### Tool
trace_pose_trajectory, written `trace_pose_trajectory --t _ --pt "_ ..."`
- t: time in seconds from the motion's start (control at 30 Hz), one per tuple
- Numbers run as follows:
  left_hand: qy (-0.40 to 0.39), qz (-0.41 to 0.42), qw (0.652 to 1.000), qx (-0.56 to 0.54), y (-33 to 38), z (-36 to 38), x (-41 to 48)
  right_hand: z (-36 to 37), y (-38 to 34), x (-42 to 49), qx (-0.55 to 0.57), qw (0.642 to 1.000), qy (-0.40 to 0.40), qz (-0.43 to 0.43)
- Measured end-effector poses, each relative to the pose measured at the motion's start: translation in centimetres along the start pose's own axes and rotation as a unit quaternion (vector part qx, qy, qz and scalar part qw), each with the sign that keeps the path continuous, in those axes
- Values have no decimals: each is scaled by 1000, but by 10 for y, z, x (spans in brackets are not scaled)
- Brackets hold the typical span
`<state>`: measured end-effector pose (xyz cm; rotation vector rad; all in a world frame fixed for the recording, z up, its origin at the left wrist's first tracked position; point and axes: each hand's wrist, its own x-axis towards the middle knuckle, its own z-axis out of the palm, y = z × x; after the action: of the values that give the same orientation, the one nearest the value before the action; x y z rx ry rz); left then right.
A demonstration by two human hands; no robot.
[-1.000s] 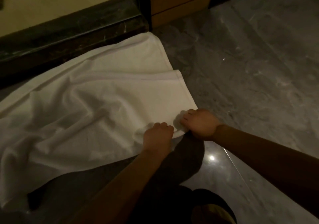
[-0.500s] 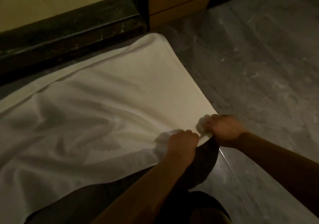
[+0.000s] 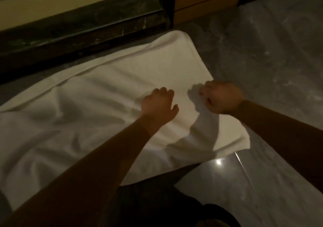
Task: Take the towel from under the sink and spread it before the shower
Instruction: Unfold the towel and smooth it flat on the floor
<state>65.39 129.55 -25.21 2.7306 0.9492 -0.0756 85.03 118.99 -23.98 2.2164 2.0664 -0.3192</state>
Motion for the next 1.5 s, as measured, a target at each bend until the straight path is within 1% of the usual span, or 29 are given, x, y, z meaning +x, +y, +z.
trace_pose_trajectory --t 0.13,0.33,0.43,0.53,0.7,0.77,0.87,0.93,1.03,1.1,1.13,1.2,1.3,1.33,1.37,1.4,1.43,1.47,1.5 --pt "7 -21 998 50 -37 -11 20 -7 -6 60 11 999 38 10" --pt "-3 -70 994 80 -75 -19 52 -4 -16 121 44 997 55 33" --pt "-13 -100 990 96 -85 -22 67 -1 -17 141 37 996 63 46" --pt "-18 -123 988 89 -89 -22 77 -4 -15 162 39 995 74 56" --pt "1 -158 986 44 -89 -21 88 -20 -4 192 49 991 100 74" --pt "1 -169 985 45 -90 -21 95 -29 1 203 30 994 93 58" --pt "7 -185 981 53 -94 -24 106 -38 5 218 6 999 32 6" --pt "5 -194 979 54 -98 -26 113 -37 4 222 11 1000 6 -27" --pt "3 -211 976 48 -103 -30 120 -35 -2 222 52 998 18 -27" --pt "5 -218 975 42 -104 -31 122 -35 -4 220 23 999 44 -18" --pt "6 -218 975 41 -104 -32 122 -35 -3 219 -3 998 57 -6" --pt "11 -209 977 41 -105 -31 123 -34 -1 217 -32 994 92 47" --pt "31 -199 979 38 -106 -31 126 -33 9 215 -9 969 180 171" --pt "30 -202 978 39 -107 -30 128 -32 13 214 1 958 207 200" --pt "22 -205 978 39 -108 -30 131 -31 15 213 7 951 230 207" --pt "9 -208 977 38 -109 -30 134 -28 17 212 15 952 243 187" --pt "-2 -210 977 37 -111 -30 136 -26 16 211 30 960 238 147" --pt "-11 -210 977 36 -112 -29 139 -22 15 211 46 972 212 94" --pt "-19 -208 977 36 -114 -27 141 -17 13 211 52 983 170 45"
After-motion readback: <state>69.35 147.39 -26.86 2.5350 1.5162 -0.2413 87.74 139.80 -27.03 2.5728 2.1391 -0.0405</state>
